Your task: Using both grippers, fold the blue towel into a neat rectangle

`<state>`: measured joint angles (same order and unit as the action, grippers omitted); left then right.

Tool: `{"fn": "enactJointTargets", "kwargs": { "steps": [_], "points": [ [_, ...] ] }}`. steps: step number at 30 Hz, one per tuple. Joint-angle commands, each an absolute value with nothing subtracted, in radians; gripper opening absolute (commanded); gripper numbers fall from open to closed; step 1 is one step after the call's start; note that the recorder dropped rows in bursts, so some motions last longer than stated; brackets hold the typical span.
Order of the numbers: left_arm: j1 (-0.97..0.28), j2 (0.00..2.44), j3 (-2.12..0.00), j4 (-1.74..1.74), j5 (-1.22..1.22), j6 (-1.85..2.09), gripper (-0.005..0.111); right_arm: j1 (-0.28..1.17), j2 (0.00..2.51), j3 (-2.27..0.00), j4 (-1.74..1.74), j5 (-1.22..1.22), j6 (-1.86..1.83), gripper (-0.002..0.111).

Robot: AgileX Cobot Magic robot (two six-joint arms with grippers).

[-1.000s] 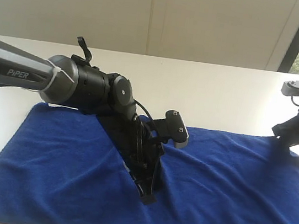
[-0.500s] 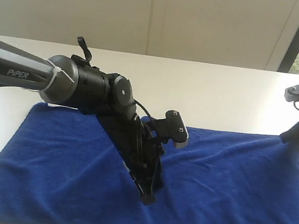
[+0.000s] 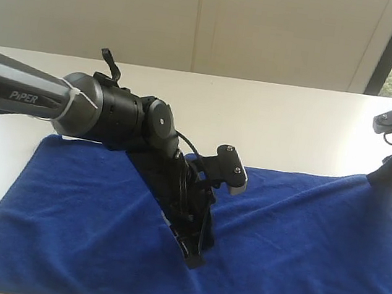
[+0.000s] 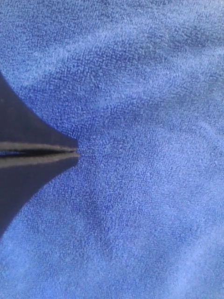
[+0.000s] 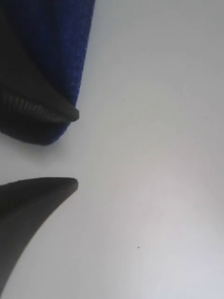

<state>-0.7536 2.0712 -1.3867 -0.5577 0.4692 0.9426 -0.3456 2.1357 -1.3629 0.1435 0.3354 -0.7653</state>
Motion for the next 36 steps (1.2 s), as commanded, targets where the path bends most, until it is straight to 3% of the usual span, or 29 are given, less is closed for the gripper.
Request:
{"fn": "enactJointTargets", "kwargs": {
  "steps": [1,15,18,22,30,36],
  "points": [
    [-0.759,2.086,-1.373,-0.561,0.486,0.945,0.000,-0.345,2.124,-1.366,0.133,0.319,-0.759,0.038],
    [-0.753,2.015,-1.397,-0.546,0.436,0.945,0.000,-0.345,1.914,-1.364,0.222,0.531,-0.652,0.038],
    [-0.730,1.932,-1.408,-0.508,0.436,0.934,0.000,-0.336,1.881,-1.344,0.302,0.625,-0.700,0.027],
    [-0.646,1.845,-1.408,-0.366,0.459,0.770,0.000,-0.295,1.824,-1.277,0.436,0.766,-0.843,0.000],
    [-0.399,1.900,-1.367,-0.269,0.455,0.680,0.000,-0.187,1.665,-0.985,0.402,0.789,-0.763,0.000],
    [-0.301,1.991,-1.337,-0.269,0.360,0.685,0.000,-0.158,1.634,-0.812,0.194,0.704,-0.491,0.000]
  ]
}}
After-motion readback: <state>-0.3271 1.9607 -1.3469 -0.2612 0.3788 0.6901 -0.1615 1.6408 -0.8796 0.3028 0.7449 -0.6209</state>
